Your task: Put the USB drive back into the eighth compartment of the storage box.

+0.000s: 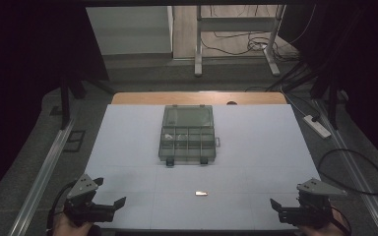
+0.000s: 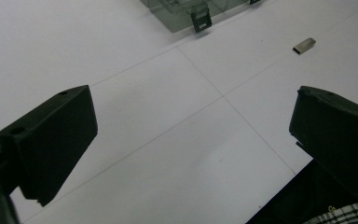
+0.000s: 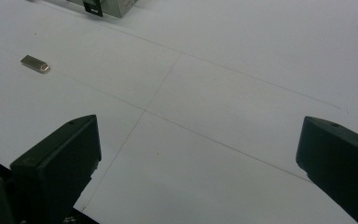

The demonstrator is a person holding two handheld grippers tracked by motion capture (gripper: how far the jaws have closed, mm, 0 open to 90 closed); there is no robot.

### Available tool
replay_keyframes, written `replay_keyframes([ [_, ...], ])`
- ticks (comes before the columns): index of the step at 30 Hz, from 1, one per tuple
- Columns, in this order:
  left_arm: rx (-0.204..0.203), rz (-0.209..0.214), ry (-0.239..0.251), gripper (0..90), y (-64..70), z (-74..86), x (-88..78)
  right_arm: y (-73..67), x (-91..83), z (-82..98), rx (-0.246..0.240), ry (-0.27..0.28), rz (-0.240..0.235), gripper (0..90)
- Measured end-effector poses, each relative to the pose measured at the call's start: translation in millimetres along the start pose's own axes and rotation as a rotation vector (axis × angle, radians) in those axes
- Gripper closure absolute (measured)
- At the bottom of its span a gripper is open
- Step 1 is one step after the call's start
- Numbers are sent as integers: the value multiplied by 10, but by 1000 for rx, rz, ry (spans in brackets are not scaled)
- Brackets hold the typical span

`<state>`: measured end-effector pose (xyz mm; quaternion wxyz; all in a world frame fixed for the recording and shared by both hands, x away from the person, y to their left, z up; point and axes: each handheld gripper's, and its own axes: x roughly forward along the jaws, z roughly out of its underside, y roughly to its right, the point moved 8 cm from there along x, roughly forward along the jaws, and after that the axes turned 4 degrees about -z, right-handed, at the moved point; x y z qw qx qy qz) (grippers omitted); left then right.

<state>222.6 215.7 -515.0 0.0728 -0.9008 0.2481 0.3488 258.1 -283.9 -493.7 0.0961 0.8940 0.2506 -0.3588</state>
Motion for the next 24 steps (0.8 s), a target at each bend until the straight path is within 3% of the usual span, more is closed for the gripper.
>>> replay_keyframes([
  [9,-20,17,10,9,-2,-1,-18,0,11,0,2,-8,1,8],
  [24,-7,34,-5,12,12,7,-2,-13,20,0,-7,-16,-12,16],
])
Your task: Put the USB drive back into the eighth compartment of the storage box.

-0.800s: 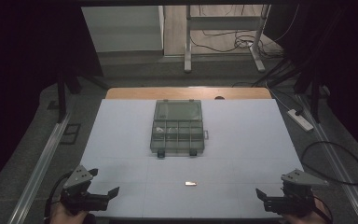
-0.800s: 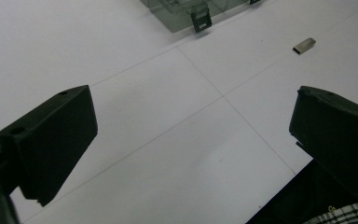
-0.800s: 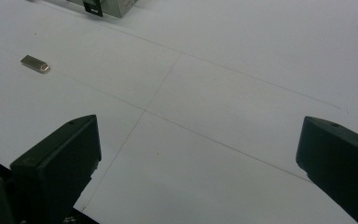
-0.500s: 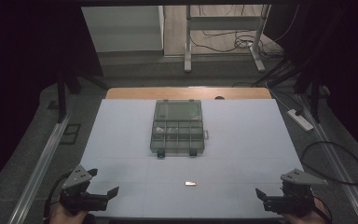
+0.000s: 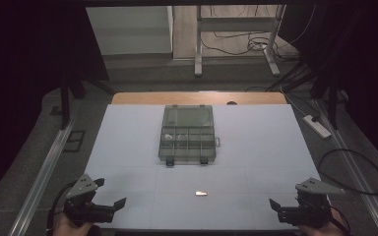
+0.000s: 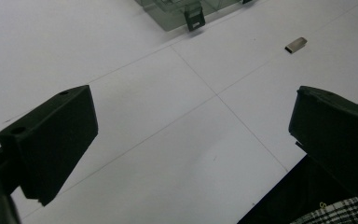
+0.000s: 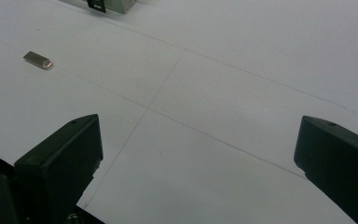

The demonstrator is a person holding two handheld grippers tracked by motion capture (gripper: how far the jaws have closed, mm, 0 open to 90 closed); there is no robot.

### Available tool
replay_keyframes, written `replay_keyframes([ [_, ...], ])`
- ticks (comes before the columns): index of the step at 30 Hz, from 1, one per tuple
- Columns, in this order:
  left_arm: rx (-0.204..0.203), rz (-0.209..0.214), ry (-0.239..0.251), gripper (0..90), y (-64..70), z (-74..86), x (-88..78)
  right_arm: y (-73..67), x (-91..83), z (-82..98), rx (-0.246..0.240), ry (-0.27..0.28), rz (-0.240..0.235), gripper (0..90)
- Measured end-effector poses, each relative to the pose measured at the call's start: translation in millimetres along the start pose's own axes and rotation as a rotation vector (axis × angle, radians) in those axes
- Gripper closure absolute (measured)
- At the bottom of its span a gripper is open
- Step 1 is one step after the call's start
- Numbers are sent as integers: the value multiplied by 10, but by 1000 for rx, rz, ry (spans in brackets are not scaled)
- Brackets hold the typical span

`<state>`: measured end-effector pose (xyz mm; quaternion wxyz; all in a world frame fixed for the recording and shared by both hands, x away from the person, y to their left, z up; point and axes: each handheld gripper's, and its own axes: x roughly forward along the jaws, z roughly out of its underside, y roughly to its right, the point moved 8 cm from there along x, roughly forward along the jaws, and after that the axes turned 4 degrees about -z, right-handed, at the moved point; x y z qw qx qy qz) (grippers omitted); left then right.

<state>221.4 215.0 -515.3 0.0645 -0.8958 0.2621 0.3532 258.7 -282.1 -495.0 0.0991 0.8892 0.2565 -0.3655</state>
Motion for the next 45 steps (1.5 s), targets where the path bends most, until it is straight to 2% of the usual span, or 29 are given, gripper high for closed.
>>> replay_keyframes([
  [5,-2,-1,-3,12,-2,5,0,-16,9,-8,-8,-5,-14,12],
  [7,-6,-2,-2,12,-3,4,3,-28,18,-18,-20,-6,-20,8],
  [10,-3,-6,-4,12,-4,4,3,-47,30,-68,-42,26,-26,5],
  [13,-1,-7,-6,12,-1,5,5,-75,57,-102,-55,27,-49,2],
  [23,-3,-10,-11,14,-1,9,6,-118,156,-178,-120,40,-80,0],
  [35,2,-15,-18,16,1,10,15,-200,316,-268,-152,2,-132,0],
  [41,5,-16,-22,17,-2,12,18,-218,393,-338,-138,9,-171,0],
  [45,3,-18,-22,17,-1,10,22,-231,436,-373,-148,0,-181,0],
])
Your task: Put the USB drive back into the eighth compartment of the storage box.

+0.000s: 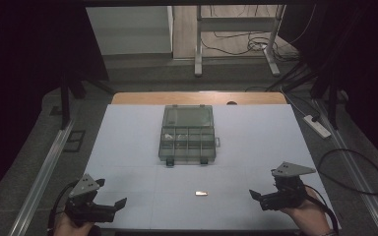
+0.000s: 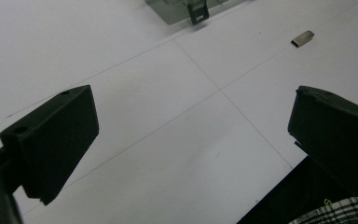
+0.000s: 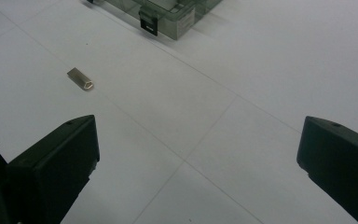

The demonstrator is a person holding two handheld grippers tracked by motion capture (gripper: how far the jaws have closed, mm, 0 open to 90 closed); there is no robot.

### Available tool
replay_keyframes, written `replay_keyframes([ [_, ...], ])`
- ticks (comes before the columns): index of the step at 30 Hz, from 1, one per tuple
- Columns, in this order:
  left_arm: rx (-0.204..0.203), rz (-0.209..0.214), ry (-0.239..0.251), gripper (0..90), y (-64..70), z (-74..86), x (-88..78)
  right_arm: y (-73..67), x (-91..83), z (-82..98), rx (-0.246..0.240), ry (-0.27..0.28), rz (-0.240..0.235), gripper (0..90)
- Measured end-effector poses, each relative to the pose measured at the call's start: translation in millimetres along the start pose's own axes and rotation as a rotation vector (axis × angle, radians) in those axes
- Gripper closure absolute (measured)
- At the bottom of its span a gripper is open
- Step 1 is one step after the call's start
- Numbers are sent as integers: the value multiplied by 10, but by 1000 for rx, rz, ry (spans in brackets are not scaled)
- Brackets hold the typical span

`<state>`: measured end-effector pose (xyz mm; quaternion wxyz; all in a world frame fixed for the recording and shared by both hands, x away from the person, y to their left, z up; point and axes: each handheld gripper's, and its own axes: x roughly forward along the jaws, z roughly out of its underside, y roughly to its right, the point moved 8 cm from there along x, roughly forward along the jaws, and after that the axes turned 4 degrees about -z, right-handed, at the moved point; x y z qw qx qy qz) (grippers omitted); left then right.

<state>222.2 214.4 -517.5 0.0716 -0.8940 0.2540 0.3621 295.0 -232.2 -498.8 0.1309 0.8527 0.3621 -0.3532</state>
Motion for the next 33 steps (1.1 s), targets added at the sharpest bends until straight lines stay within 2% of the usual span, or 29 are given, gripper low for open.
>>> replay_keyframes([
  [3,0,0,0,17,0,-1,1,-14,36,-26,-10,-8,-10,0],
  [5,0,0,-1,17,0,-1,2,-53,90,-67,7,-1,-47,0],
  [7,0,0,-1,17,0,0,1,-71,111,-80,16,2,-64,0],
  [9,-1,1,0,17,0,0,0,-104,161,-87,-20,-25,-55,0],
  [21,-2,5,-4,18,2,0,6,-175,280,-149,-40,-56,-84,0],
  [33,34,14,-46,21,36,13,47,-295,423,-248,-74,-72,-126,0],
])
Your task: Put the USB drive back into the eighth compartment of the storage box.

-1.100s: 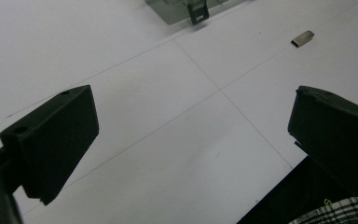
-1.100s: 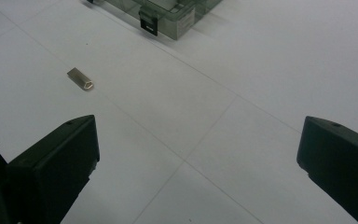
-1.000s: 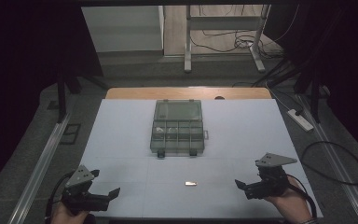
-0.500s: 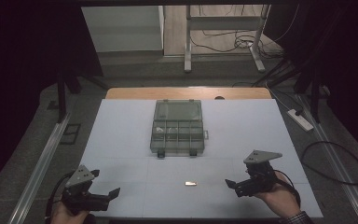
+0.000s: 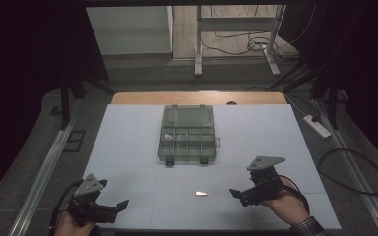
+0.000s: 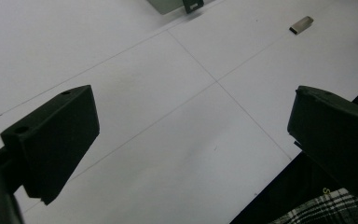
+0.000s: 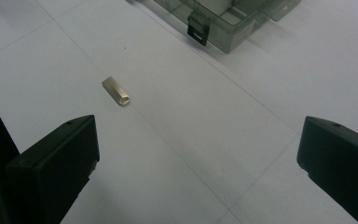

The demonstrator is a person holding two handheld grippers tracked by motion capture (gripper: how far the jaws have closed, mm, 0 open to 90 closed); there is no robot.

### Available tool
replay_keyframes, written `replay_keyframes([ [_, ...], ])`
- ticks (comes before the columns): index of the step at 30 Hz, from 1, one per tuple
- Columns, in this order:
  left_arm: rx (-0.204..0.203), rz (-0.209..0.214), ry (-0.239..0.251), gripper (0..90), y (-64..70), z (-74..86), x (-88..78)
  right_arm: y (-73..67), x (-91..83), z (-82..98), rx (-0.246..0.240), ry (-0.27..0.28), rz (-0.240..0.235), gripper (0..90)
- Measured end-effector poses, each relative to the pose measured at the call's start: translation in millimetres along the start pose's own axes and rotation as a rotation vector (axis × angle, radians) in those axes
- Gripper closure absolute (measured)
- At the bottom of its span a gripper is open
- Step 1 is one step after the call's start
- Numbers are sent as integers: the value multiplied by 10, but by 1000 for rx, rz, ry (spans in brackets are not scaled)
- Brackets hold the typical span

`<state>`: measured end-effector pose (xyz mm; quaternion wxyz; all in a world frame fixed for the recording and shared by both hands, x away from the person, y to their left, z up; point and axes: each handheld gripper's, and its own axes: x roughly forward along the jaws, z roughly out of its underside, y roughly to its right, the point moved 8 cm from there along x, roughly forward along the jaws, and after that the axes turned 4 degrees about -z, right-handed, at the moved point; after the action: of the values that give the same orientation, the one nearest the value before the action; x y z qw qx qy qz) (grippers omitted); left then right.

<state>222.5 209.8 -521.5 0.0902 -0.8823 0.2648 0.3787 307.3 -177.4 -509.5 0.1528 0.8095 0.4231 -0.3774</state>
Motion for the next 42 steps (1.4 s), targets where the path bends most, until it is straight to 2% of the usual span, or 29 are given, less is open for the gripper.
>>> replay_keyframes([
  [6,0,3,-3,22,-1,2,3,-47,71,-77,-16,3,-24,0],
  [13,6,9,-4,22,6,3,3,-120,190,-127,-44,-26,-56,0],
  [26,3,6,-9,22,2,5,7,-236,341,-223,-88,-45,-89,0],
  [28,2,6,-9,22,2,4,8,-271,396,-231,-100,-62,-104,0],
  [42,11,7,-10,21,9,5,7,-358,551,-274,-120,-93,-128,0],
])
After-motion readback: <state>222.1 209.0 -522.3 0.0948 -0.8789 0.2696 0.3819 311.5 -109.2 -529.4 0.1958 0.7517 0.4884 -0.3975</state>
